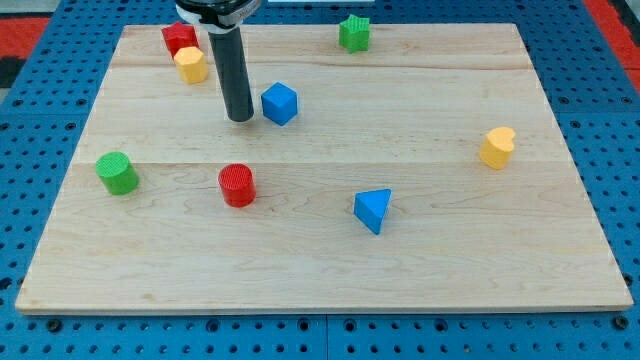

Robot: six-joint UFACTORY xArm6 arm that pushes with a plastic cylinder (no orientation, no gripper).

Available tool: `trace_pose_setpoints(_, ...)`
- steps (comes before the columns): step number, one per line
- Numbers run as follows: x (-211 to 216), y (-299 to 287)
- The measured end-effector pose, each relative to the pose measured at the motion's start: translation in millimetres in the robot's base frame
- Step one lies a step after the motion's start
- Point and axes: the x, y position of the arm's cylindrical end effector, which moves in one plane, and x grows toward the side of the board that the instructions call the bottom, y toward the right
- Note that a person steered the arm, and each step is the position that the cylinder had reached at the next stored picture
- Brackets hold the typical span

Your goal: Slide blue cube to the right and up towards the top

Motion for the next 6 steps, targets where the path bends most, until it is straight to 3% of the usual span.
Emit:
trace_pose_setpoints(1,-2,56)
trace_pose_setpoints(2,-22,61)
trace_pose_setpoints(4,-37,9)
trace_pose_setpoints(6,-59,62)
